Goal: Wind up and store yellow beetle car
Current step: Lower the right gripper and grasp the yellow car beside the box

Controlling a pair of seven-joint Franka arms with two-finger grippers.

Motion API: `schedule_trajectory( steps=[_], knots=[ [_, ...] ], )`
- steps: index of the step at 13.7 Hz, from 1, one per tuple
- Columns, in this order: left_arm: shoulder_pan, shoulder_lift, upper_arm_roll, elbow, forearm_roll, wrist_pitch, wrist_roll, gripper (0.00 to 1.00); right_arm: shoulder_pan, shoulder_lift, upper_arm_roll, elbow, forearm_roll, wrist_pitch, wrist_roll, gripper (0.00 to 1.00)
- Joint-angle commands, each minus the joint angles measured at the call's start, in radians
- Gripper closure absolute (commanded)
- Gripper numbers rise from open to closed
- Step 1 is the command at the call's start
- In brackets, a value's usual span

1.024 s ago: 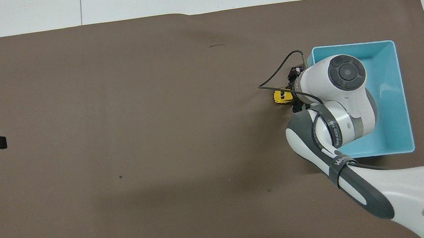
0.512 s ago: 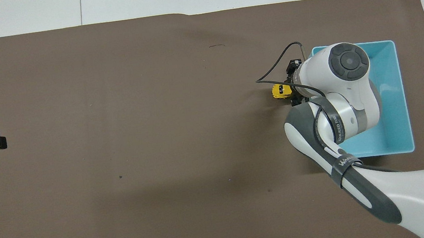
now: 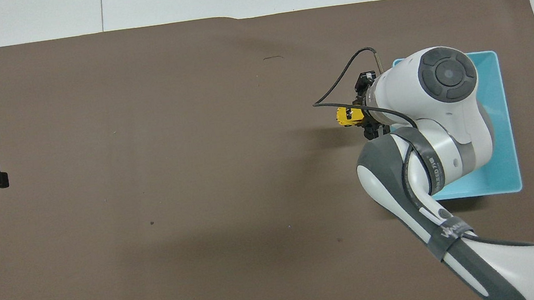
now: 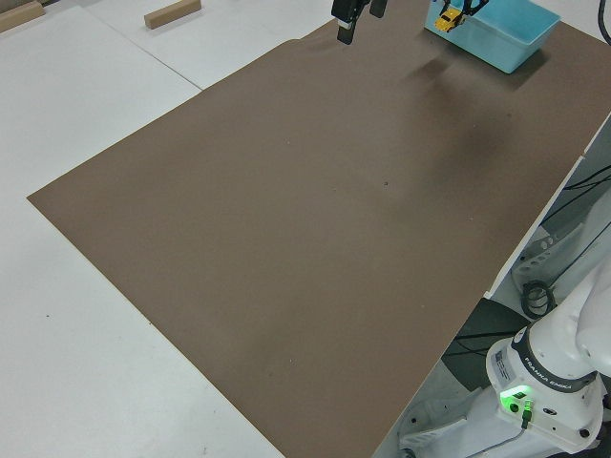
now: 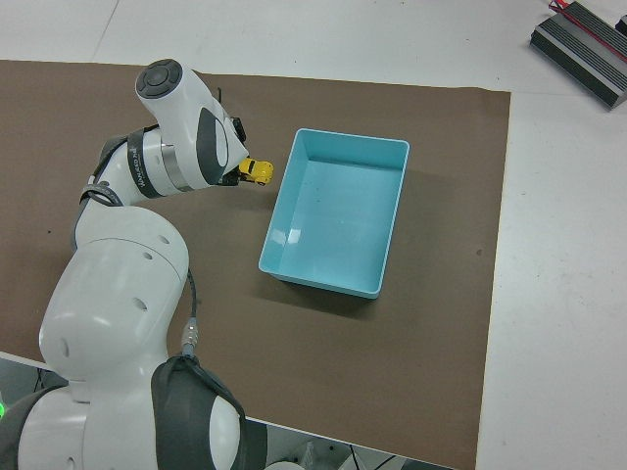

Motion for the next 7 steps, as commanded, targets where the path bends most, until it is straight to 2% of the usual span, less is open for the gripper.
schedule_trajectory(
  steps=[1,7],
  knots=[
    [-0.008,-0.008,0.009,0.004,0.003,-0.018,0.004,0.00,-0.004,-0.047,0.003,-0.004,0.000,-0.040,-0.082,1.00],
    [-0.008,-0.008,0.009,0.004,0.003,-0.018,0.004,0.00,-0.004,-0.116,0.003,-0.001,0.002,-0.184,-0.467,1.00]
  ],
)
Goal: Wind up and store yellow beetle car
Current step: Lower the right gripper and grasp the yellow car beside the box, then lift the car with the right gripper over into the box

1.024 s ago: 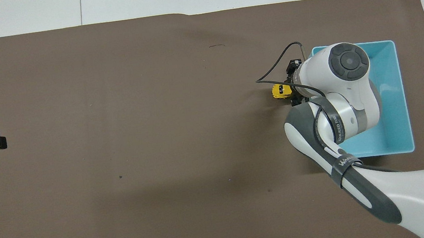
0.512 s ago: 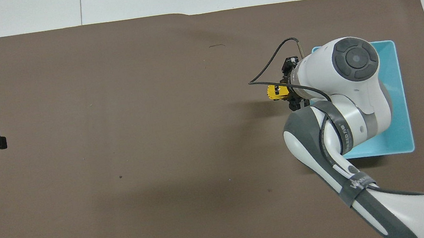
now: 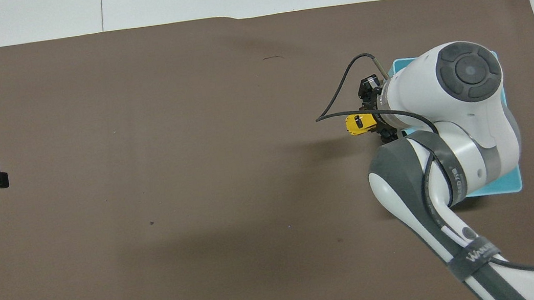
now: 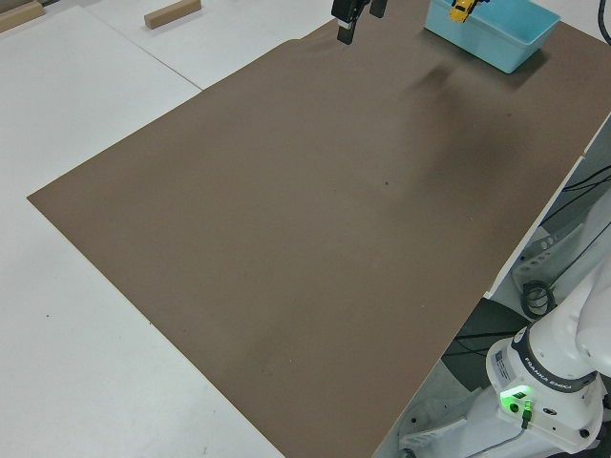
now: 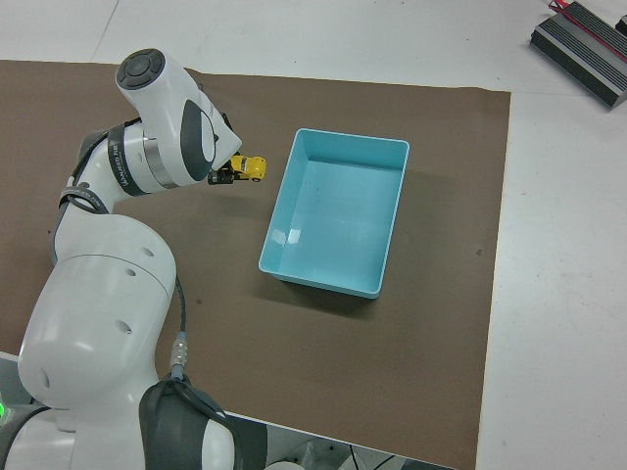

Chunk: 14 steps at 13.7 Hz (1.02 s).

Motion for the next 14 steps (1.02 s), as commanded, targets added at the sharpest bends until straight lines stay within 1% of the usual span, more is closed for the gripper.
schedule_trajectory(
  steps=[1,5,8,10,14],
  knots=[
    [-0.008,-0.008,0.009,0.004,0.003,-0.018,0.002,0.00,-0.006,-0.046,0.003,-0.005,0.002,-0.062,-0.185,1.00],
    [-0.008,-0.008,0.009,0.004,0.003,-0.018,0.002,0.00,-0.007,-0.101,0.003,-0.005,0.003,-0.147,-0.417,1.00],
    [-0.008,-0.008,0.009,0.004,0.003,-0.018,0.004,0.00,-0.027,-0.130,-0.008,-0.005,0.014,-0.210,-0.679,1.00],
    [-0.008,-0.008,0.009,0.004,0.003,-0.017,0.004,0.00,-0.073,-0.140,-0.013,-0.005,0.058,-0.226,-0.878,1.00],
    [-0.008,-0.008,0.009,0.004,0.003,-0.018,0.004,0.00,-0.133,-0.158,-0.013,-0.005,0.068,-0.270,-1.103,1.00]
  ],
)
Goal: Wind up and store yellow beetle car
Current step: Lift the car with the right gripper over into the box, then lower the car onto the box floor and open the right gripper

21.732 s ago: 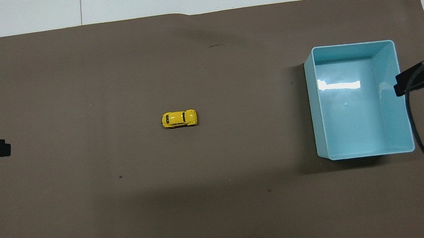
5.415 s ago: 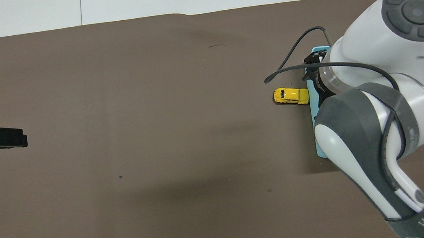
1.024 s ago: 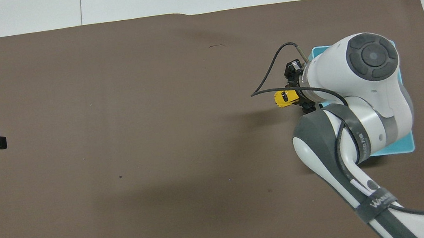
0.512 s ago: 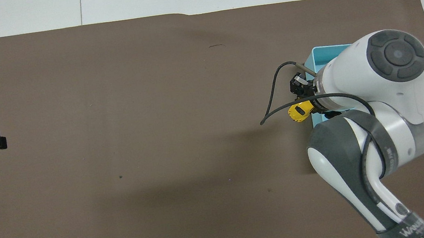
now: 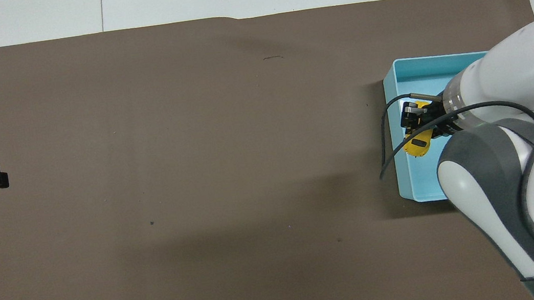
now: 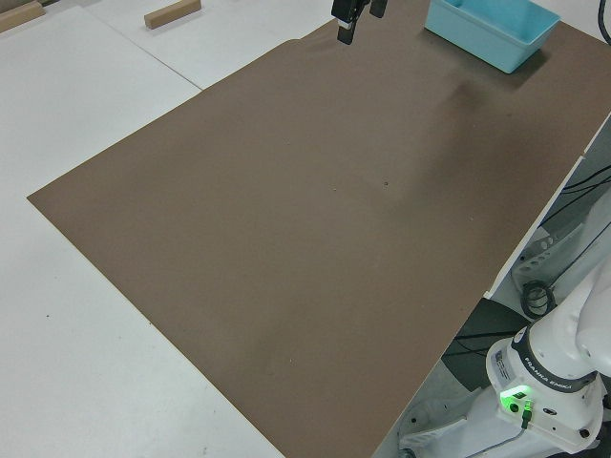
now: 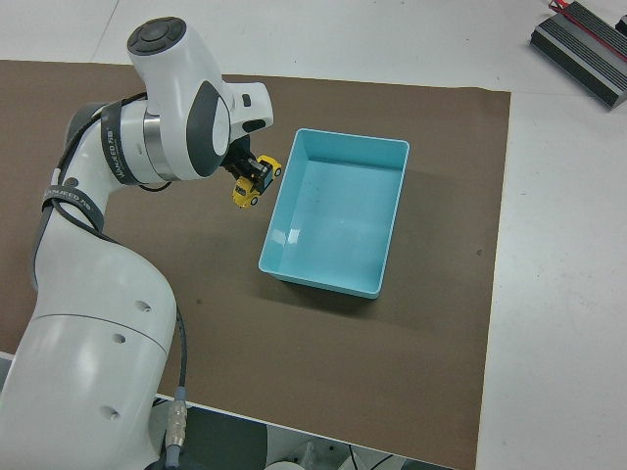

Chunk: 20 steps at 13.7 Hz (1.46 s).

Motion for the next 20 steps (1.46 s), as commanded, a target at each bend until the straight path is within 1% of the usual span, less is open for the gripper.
schedule_trajectory(
  steps=[1,4,6,8,10,11,13,16,20],
  knots=[
    [-0.008,-0.008,0.009,0.004,0.003,-0.016,0.002,0.00,-0.052,-0.032,0.005,-0.008,0.024,-0.045,-0.145,1.00],
    [-0.008,-0.008,0.009,0.004,0.003,-0.018,0.002,0.00,-0.140,-0.032,0.004,-0.009,0.024,-0.070,-0.332,1.00],
    [-0.008,-0.008,0.009,0.004,0.003,-0.018,0.004,0.00,-0.179,-0.032,0.004,-0.011,0.024,-0.070,-0.411,1.00],
    [-0.008,-0.008,0.009,0.004,0.003,-0.018,0.004,0.00,-0.194,-0.045,0.004,-0.035,0.022,-0.056,-0.435,1.00],
    [-0.008,-0.008,0.009,0.004,0.003,-0.018,0.004,0.00,-0.199,-0.036,0.004,-0.054,0.022,-0.045,-0.436,1.00],
    [-0.008,-0.008,0.009,0.004,0.003,-0.016,0.004,0.00,-0.208,-0.026,0.004,-0.065,0.022,-0.024,-0.436,1.00],
    [-0.008,-0.008,0.009,0.004,0.003,-0.018,0.002,0.00,-0.210,-0.009,0.004,-0.101,0.022,0.056,-0.458,1.00],
    [-0.008,-0.008,0.009,0.004,0.003,-0.018,0.004,0.00,-0.225,0.033,0.004,-0.111,0.021,0.130,-0.514,1.00],
    [-0.008,-0.008,0.009,0.004,0.003,-0.018,0.004,0.00,-0.222,0.049,0.004,-0.125,0.013,0.179,-0.531,1.00]
  ],
)
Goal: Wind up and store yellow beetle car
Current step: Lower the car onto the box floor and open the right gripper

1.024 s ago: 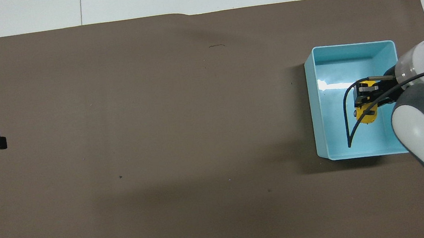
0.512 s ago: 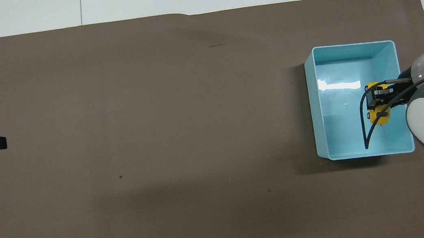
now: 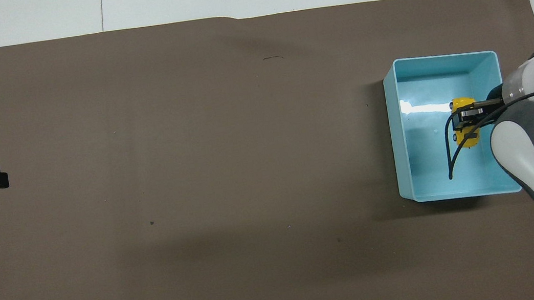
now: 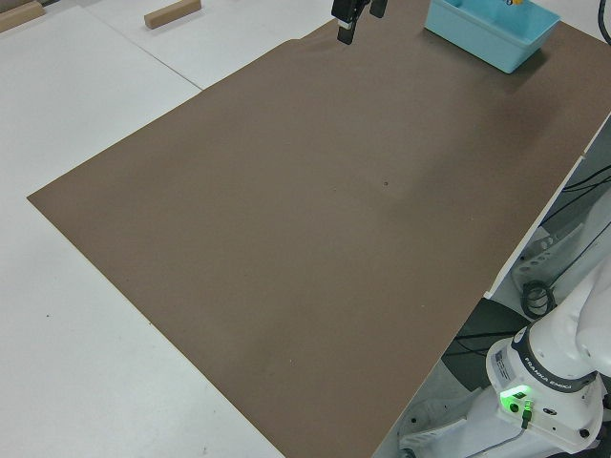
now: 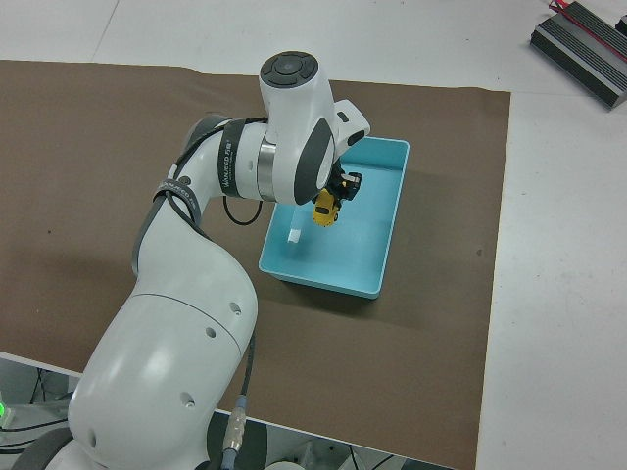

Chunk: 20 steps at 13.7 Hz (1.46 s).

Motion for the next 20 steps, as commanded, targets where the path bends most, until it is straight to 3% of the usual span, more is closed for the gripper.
schedule_trajectory(
  steps=[1,10,15,16,17,18,20],
  knots=[
    [-0.008,-0.008,0.009,0.004,0.003,-0.017,0.004,0.00,-0.016,0.024,0.009,-0.020,0.012,0.028,-0.033,1.00],
    [-0.009,-0.008,0.009,0.004,0.003,-0.017,0.004,0.00,-0.016,0.092,0.009,-0.159,0.012,0.270,-0.073,1.00],
    [-0.008,-0.008,0.009,0.004,0.003,-0.017,0.004,0.00,-0.014,0.115,0.009,-0.173,0.012,0.301,-0.087,1.00],
    [-0.008,-0.008,0.009,0.004,0.003,-0.017,0.004,0.00,-0.013,0.115,0.009,-0.173,0.012,0.301,-0.076,0.79],
    [-0.008,-0.008,0.009,0.004,0.003,-0.017,0.004,0.00,-0.008,0.115,0.009,-0.172,0.013,0.300,-0.070,0.45],
    [-0.008,-0.008,0.009,0.004,0.003,-0.016,0.004,0.00,-0.008,0.117,0.009,-0.170,0.012,0.295,-0.087,0.00],
    [-0.009,-0.008,0.009,0.004,0.003,-0.017,0.004,0.00,-0.004,0.118,0.011,-0.159,0.012,0.283,-0.088,0.00]
  ],
)
